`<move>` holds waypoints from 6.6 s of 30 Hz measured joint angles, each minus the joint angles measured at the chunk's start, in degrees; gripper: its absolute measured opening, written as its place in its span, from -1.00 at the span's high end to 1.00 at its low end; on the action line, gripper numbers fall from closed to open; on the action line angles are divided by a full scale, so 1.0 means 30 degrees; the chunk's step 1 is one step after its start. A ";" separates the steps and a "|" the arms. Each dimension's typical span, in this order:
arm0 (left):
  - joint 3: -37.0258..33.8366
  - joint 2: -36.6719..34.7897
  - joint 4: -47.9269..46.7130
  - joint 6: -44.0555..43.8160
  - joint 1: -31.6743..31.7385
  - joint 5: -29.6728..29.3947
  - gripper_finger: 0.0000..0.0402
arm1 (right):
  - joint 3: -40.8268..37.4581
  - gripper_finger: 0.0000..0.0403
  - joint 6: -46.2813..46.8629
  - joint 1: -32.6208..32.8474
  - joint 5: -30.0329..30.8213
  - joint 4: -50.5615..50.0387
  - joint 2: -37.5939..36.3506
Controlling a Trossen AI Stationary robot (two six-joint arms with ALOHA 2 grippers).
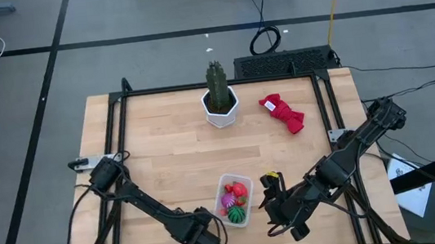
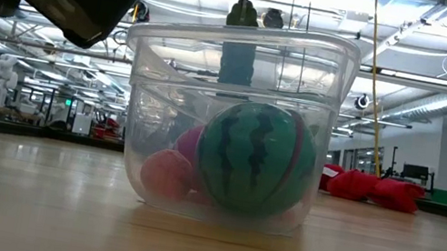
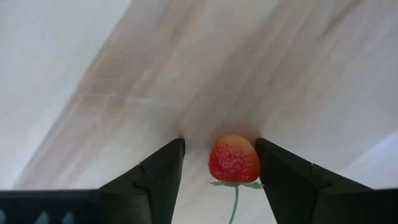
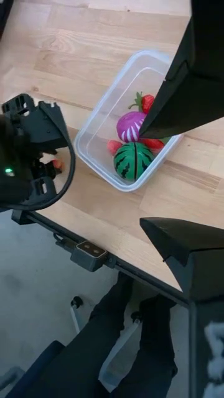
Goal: Pick and placing Produce into tupperware
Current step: Put the red strawberry into the transparent bin
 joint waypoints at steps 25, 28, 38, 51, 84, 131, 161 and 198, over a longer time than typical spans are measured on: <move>-0.0051 0.0000 0.0185 0.0321 0.0077 -0.0146 -0.04 | 0.0000 -0.04 0.0000 0.0007 -0.0007 0.0173 0.0000; -0.0051 0.0000 0.0219 0.0343 0.0077 -0.0149 -0.04 | 0.0007 -0.04 0.0000 0.0007 -0.0014 0.0172 0.0000; -0.0044 0.0000 0.0289 0.0181 0.0077 -0.0135 -0.04 | 0.0007 -0.04 0.0000 0.0007 -0.0008 0.0166 0.0000; -0.0036 0.0000 0.0267 0.0030 0.0084 -0.0142 0.32 | 0.0007 -0.04 0.0004 0.0007 -0.0011 0.0166 0.0000; -0.0058 -0.2981 -0.0717 0.0781 0.1061 -0.0645 0.47 | 0.0021 -0.04 -0.0645 -0.0015 0.1593 -0.0676 -0.0851; 0.5901 -0.3104 -0.1272 0.8667 0.6756 0.0297 0.38 | -1.3076 -0.04 0.2668 -0.0561 0.5536 0.3665 -1.3886; 0.5868 0.1064 0.1297 1.1764 0.8732 0.2309 0.38 | -1.3289 -0.04 0.2723 -0.1421 0.5455 0.3561 -1.3362; 0.5865 0.1027 0.1294 1.2125 0.8746 0.1891 0.38 | -1.3289 -0.04 0.3031 -0.1413 0.4371 0.3510 -1.3347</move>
